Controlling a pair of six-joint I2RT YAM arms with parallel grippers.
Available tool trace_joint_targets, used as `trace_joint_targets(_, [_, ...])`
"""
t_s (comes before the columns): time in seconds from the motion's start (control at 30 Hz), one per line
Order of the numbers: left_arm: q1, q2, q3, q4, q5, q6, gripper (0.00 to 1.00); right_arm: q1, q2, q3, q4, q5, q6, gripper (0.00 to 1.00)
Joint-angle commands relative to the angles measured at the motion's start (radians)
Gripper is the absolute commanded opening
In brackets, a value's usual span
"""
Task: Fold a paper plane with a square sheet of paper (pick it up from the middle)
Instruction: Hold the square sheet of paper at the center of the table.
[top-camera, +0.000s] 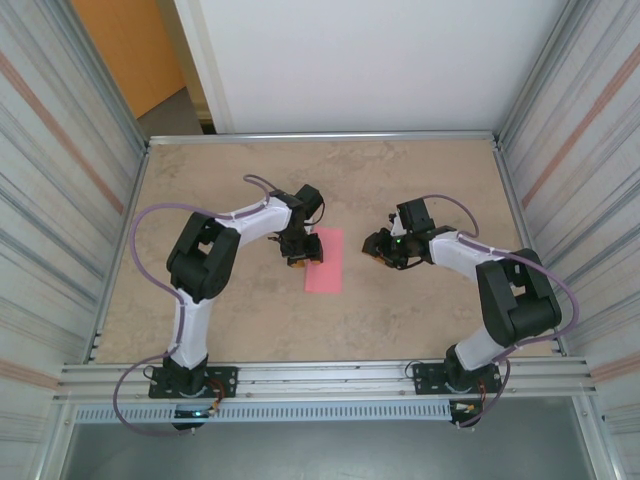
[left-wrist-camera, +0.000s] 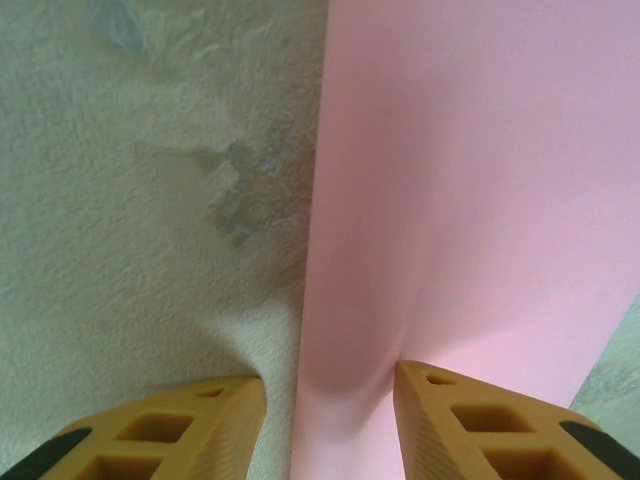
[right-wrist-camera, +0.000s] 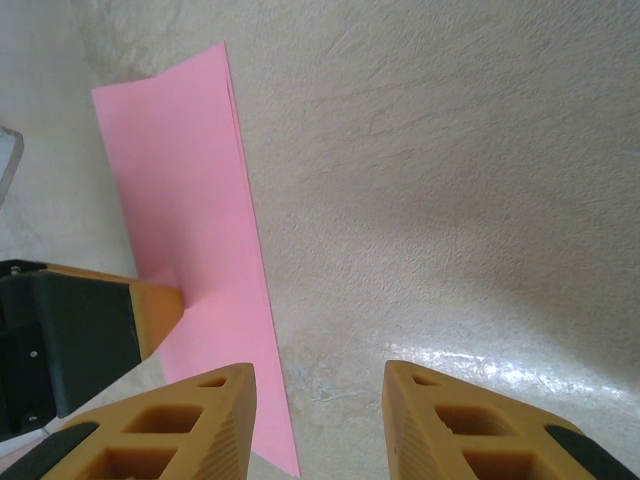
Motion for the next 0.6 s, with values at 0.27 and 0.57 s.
trace_joint_targets(0.27, [-0.051,0.227,-0.09,0.076,0.015,0.022,0.45,0.002,0.034,0.01,0.024,-0.037,-0.006,0.38])
trace_joint_targets(0.57, [-0.052,0.236,-0.094,0.076,0.014,0.025,0.46,0.047,0.066,0.043,0.037,-0.064,-0.017,0.37])
